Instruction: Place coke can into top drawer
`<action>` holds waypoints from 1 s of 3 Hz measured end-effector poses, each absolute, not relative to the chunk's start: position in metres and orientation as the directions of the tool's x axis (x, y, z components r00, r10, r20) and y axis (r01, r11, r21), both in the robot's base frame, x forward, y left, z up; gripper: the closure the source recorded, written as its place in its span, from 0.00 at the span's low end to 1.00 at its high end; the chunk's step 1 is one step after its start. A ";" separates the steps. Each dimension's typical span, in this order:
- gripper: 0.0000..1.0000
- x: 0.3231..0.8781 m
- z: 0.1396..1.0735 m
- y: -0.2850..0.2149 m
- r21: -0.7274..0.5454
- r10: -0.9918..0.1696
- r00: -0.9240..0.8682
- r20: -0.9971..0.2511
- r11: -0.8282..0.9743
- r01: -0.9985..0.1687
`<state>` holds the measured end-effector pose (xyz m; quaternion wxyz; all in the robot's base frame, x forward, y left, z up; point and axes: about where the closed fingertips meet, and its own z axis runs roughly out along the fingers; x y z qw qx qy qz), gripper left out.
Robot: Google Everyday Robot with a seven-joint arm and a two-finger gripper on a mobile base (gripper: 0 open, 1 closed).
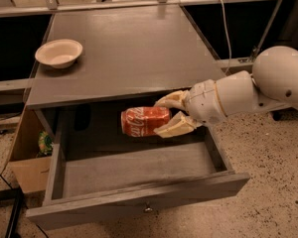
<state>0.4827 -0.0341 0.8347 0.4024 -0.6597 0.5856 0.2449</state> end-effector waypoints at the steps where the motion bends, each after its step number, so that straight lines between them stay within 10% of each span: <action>1: 1.00 0.486 0.820 -0.035 -0.247 -0.575 0.201 -0.793 0.003 -0.969; 3: 1.00 0.497 0.771 -0.034 -0.254 -0.577 0.213 -0.789 -0.010 -0.967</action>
Offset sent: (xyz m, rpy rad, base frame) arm 0.0183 -0.0063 -0.0694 -0.0079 -0.0189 0.0117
